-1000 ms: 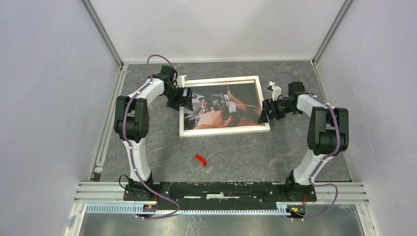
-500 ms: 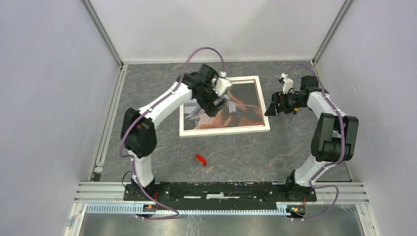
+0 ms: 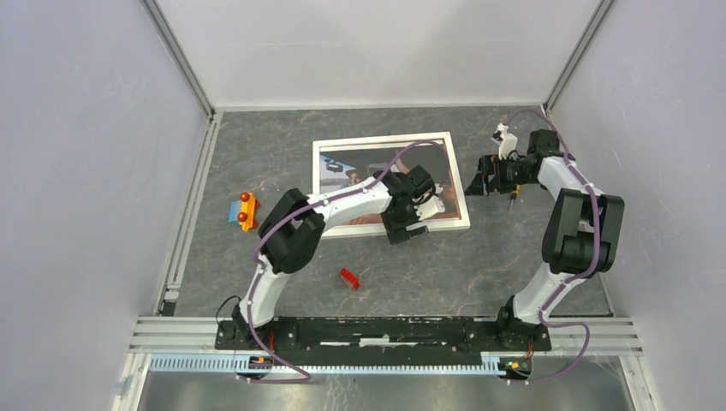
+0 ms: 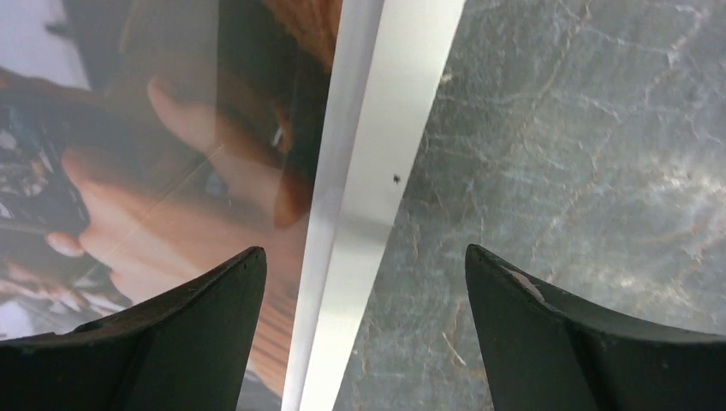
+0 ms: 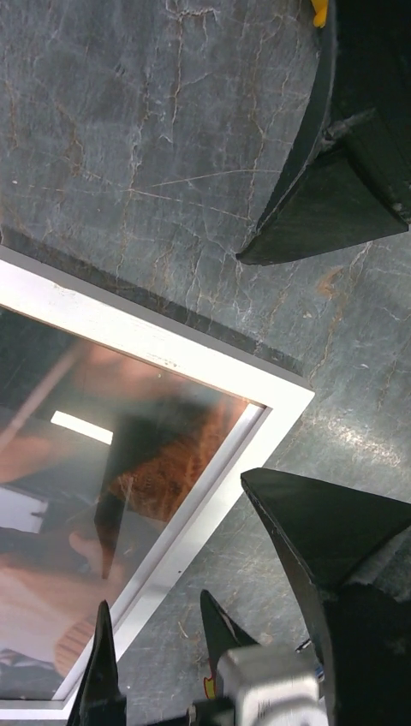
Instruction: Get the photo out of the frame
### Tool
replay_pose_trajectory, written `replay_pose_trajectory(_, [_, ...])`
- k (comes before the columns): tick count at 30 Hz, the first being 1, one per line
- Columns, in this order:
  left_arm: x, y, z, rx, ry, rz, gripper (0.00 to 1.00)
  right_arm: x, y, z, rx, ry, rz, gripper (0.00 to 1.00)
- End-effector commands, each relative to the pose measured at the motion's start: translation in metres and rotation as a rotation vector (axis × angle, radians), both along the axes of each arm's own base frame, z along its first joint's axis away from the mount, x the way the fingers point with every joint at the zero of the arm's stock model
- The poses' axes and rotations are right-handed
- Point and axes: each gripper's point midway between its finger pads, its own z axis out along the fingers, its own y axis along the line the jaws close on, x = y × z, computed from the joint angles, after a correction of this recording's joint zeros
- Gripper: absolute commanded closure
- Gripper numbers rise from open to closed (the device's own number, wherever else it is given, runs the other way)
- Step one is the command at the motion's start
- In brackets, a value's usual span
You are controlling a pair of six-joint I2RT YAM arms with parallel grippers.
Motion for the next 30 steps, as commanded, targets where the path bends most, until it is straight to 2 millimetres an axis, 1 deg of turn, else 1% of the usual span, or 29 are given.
replay_pose_trajectory(1, [0.026, -0.020, 0.006, -0.020, -0.121, -0.027, 0.09, 0.013, -0.004, 0.010, -0.009, -0.039, -0.005, 0.05])
replay_pose_trajectory(4, [0.025, -0.022, -0.007, 0.007, -0.127, -0.027, 0.10, 0.013, -0.003, 0.006, 0.002, -0.021, 0.001, 0.05])
replay_pose_trajectory(7, [0.020, -0.021, -0.018, 0.029, -0.120, -0.043, 0.14, 0.013, -0.002, 0.004, 0.007, -0.016, 0.003, 0.05])
replay_pose_trajectory(9, [0.017, -0.019, -0.023, 0.046, -0.119, -0.058, 0.21, 0.013, -0.002, 0.002, 0.007, -0.013, 0.001, 0.05])
replay_pose_trajectory(11, [0.013, -0.017, -0.024, 0.056, -0.117, -0.067, 0.33, 0.011, -0.002, -0.002, 0.009, -0.002, -0.002, 0.04])
replay_pose_trajectory(13, [0.010, -0.017, -0.020, 0.049, -0.113, -0.069, 0.44, 0.008, -0.001, -0.006, 0.013, 0.011, -0.007, 0.04])
replay_pose_trajectory(15, [0.006, -0.019, -0.014, 0.036, -0.110, -0.077, 0.58, 0.005, 0.000, -0.011, 0.020, 0.030, -0.022, 0.05])
replay_pose_trajectory(17, [0.002, -0.020, -0.005, 0.013, -0.095, -0.085, 0.66, 0.003, 0.000, -0.015, 0.026, 0.045, -0.038, 0.04])
replay_pose_trajectory(20, [-0.001, -0.022, 0.011, -0.010, -0.093, -0.075, 0.85, -0.001, 0.003, -0.020, 0.041, 0.066, -0.047, 0.04])
replay_pose_trajectory(21, [-0.001, -0.022, 0.016, -0.015, -0.095, -0.069, 0.89, -0.002, 0.003, -0.021, 0.049, 0.075, -0.050, 0.03])
replay_pose_trajectory(24, [-0.003, -0.021, 0.033, -0.043, -0.108, -0.064, 0.98, -0.005, 0.007, -0.028, 0.090, 0.121, -0.075, 0.02])
replay_pose_trajectory(26, [-0.005, -0.019, 0.040, -0.056, -0.115, -0.067, 0.98, -0.006, 0.013, -0.031, 0.140, 0.163, -0.093, 0.02])
replay_pose_trajectory(30, [-0.008, -0.015, 0.047, -0.072, -0.129, -0.091, 0.98, -0.006, 0.026, -0.028, 0.250, 0.201, -0.108, 0.02])
